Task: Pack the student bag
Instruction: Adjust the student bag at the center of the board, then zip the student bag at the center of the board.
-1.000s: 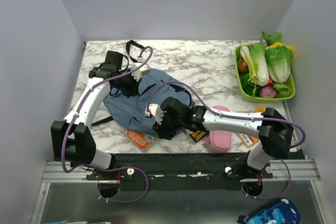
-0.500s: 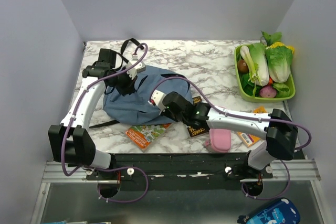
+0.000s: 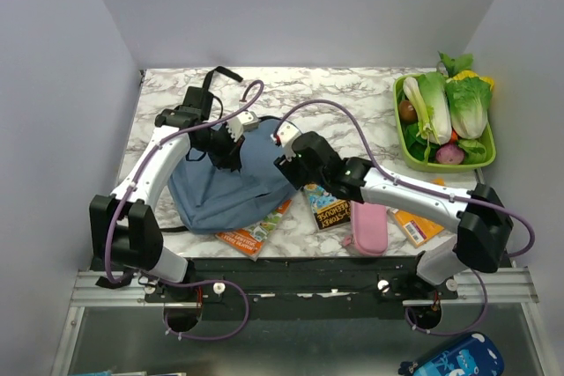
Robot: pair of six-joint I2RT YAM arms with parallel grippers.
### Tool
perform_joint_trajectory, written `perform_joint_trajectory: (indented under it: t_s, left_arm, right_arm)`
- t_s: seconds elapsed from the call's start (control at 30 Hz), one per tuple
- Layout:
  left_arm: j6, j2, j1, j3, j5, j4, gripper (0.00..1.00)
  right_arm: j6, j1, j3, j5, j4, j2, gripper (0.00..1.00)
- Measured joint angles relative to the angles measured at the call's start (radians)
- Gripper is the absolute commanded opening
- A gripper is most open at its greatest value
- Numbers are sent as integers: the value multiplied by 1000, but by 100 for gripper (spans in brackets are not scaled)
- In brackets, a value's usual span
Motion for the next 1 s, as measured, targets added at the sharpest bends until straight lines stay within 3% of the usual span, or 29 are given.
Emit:
perform_joint_trajectory:
  t_s: [0.2,0.4,0.8,0.9,0.93,1.0]
  left_arm:
    - [-55,53,-15,0,0,68,0]
    - [-72,47,-15,-25,0,105,0]
    - [-74,-21,-7,-73,-8,111,0]
    - [-74,-23,-6,-73,-8,111,0]
    - [-74,-23,-6,-73,-8,110,0]
    - [-74,-23,-5,-73,-8,109,0]
  right_arm:
    - [154,0,13,-214,165,-24,68]
    - [245,0,-20,-373,384,59,68]
    - [279,0,-20,-454,483,240,66]
    - [278,0,-17,-454,499,256,59]
    - [278,0,-17,-454,502,259,45]
    - [277,0,-16,-455,510,263,31]
